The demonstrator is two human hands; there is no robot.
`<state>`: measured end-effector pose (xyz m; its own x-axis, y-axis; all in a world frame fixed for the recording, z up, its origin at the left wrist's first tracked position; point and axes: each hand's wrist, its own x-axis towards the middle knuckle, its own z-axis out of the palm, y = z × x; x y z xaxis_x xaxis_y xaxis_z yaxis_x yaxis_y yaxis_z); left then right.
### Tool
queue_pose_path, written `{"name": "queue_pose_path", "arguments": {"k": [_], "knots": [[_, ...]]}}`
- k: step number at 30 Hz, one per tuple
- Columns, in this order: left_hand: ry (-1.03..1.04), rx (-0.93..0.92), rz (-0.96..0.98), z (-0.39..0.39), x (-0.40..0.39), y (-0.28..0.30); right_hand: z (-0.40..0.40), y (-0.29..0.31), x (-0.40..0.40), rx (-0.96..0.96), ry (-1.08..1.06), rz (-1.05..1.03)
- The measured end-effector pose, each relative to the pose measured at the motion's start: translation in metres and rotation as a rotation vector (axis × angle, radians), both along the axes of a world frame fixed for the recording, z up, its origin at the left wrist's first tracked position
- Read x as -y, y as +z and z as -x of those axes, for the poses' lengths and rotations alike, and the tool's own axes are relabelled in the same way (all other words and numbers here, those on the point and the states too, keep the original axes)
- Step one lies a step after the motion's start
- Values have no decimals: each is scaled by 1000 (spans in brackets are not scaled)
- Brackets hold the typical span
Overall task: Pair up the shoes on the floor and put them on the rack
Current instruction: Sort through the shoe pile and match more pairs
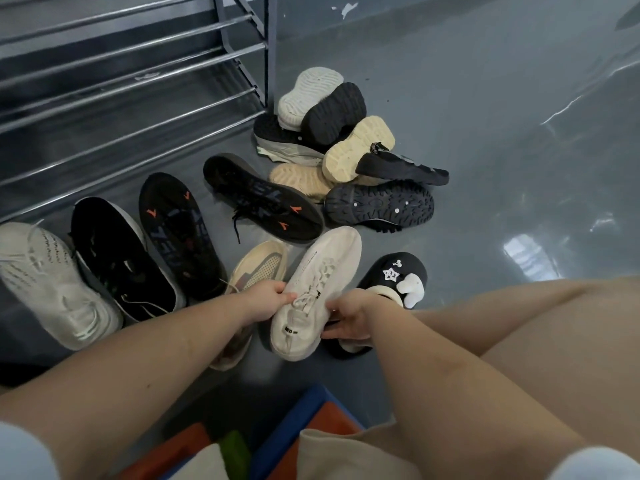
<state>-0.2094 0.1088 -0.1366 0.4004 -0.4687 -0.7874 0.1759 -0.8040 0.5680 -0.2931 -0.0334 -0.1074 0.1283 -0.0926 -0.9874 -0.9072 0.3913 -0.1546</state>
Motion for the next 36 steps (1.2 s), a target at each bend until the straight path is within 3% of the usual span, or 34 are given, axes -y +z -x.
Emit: {"name": "queue_pose_path", "arguments": {"k": [5,8,11,14,20,28,36], "knots": [[80,-54,66,-4,1,1,-4,7,0,20,-1,39],[40,14,64,-9,-3,-3,-12,1,3,109,17,199],[-151,198,-50,-15,-8,-1,-23,0,4,175,354,459],[-356,365,-98,-26,-11,7,-36,1,-1,272,660,588],[-520,612,-231,-69,-15,20,-86,12,5,373,1015,828],[-498,672,-341,-126,-12,21,-141,11,31,387,1070,873],[-507,670,-307,-161,10,10,-150,-33,36,320,858,719]]}}
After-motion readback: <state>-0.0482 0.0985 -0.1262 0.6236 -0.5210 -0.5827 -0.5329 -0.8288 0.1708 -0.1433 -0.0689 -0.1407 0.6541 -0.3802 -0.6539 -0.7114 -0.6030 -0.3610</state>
